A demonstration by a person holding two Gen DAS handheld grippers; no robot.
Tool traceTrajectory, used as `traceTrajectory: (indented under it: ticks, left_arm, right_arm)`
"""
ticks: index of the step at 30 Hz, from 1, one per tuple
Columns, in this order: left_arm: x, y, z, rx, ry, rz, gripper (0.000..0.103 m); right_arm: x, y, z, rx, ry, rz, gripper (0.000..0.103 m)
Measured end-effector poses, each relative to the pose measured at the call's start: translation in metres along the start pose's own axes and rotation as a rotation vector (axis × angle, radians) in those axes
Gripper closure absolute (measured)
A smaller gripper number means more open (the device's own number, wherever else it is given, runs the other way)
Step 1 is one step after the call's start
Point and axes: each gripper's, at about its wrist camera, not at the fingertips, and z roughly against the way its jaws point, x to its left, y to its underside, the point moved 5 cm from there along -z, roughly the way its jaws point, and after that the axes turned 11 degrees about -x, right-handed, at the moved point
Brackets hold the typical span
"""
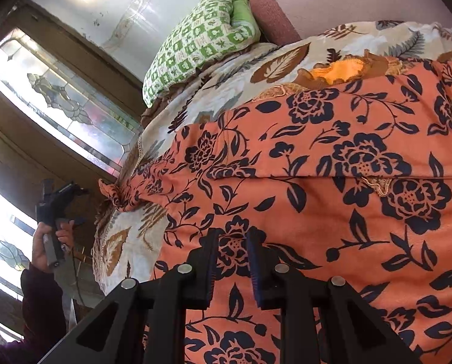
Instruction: Fold small clothes
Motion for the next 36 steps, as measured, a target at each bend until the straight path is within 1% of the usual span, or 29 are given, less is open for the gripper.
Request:
traceTrajectory:
  ticks: [3,7,8,9,10,11,12,13,14,15,16,17,18,19,20,22,25,27,28,29,32,34,35,36]
  left_arm:
    - [-0.012,0.005,-0.014,0.033,-0.064,-0.002,0.000]
    - [-0.012,0.008,-0.036,0.064,-0.140,0.028,0.000]
    - [-0.011,0.008,-0.042,0.072,-0.144,0.035,0.000]
    - [-0.011,0.010,-0.049,0.088,-0.129,0.044,0.001]
    - [-0.010,0.013,-0.058,0.118,-0.110,0.057,0.012]
    - [-0.008,0.017,-0.065,0.150,-0.101,0.071,0.029]
    - [-0.006,0.021,-0.070,0.167,-0.114,0.075,0.033]
    - [-0.005,0.019,-0.068,0.144,-0.126,0.064,0.039]
    - [-0.008,0.017,-0.063,0.113,-0.116,0.042,0.069]
    - [-0.012,0.015,-0.061,0.105,-0.083,0.027,0.091]
    - [-0.015,0.015,-0.059,0.112,-0.045,0.030,0.097]
    - [-0.016,0.012,-0.052,0.094,-0.031,0.048,0.097]
    - [-0.018,0.009,-0.045,0.065,-0.026,0.041,0.097]
    - [-0.026,0.003,-0.034,0.014,-0.016,0.007,0.098]
    - [-0.031,0.001,-0.025,-0.018,-0.011,-0.020,0.098]
    - [-0.052,-0.004,0.003,-0.094,0.010,-0.106,0.098]
    - [-0.107,-0.003,0.052,-0.188,0.096,-0.244,0.098]
    - [-0.144,0.004,0.079,-0.224,0.157,-0.321,0.098]
    - [-0.168,0.011,0.095,-0.243,0.194,-0.368,0.098]
    - [-0.186,0.017,0.103,-0.255,0.215,-0.402,0.098]
    - [-0.253,0.049,0.139,-0.287,0.303,-0.540,0.098]
    - [-0.296,0.079,0.160,-0.289,0.366,-0.619,0.098]
    - [-0.323,0.102,0.170,-0.277,0.408,-0.667,0.098]
    - [-0.339,0.116,0.174,-0.267,0.435,-0.700,0.098]
  right_arm:
    - [-0.005,0.001,0.005,-0.007,-0.002,0.003,0.081]
    - [-0.013,0.002,0.012,-0.012,-0.008,0.003,0.081]
    - [-0.016,0.002,0.014,-0.016,-0.009,-0.002,0.081]
    - [-0.019,0.002,0.016,-0.020,-0.010,-0.007,0.081]
    - [-0.021,0.002,0.017,-0.023,-0.011,-0.012,0.081]
    - [-0.024,0.001,0.019,-0.026,-0.011,-0.017,0.081]
    - [-0.027,0.000,0.021,-0.032,-0.011,-0.023,0.081]
    - [-0.030,-0.001,0.023,-0.038,-0.013,-0.028,0.081]
    - [-0.032,-0.002,0.024,-0.044,-0.016,-0.034,0.081]
    - [-0.034,-0.003,0.027,-0.052,-0.017,-0.038,0.081]
    - [-0.036,-0.005,0.029,-0.058,-0.017,-0.042,0.081]
    - [-0.038,-0.006,0.031,-0.063,-0.019,-0.046,0.081]
    - [-0.041,-0.007,0.033,-0.067,-0.022,-0.051,0.081]
    - [-0.042,-0.008,0.035,-0.071,-0.021,-0.054,0.081]
    - [-0.045,-0.009,0.037,-0.077,-0.017,-0.056,0.081]
    - [-0.049,-0.010,0.041,-0.084,-0.017,-0.067,0.081]
    - [-0.058,-0.013,0.050,-0.107,-0.014,-0.086,0.081]
    - [-0.067,-0.016,0.059,-0.130,-0.010,-0.109,0.081]
    - [-0.072,-0.018,0.063,-0.142,-0.009,-0.121,0.081]
    - [-0.077,-0.021,0.069,-0.156,-0.007,-0.134,0.081]
    - [-0.093,-0.031,0.090,-0.206,0.006,-0.160,0.081]
    - [-0.106,-0.038,0.108,-0.245,0.010,-0.182,0.081]
    - [-0.112,-0.041,0.115,-0.261,0.015,-0.191,0.081]
    - [-0.119,-0.044,0.125,-0.281,0.021,-0.200,0.081]
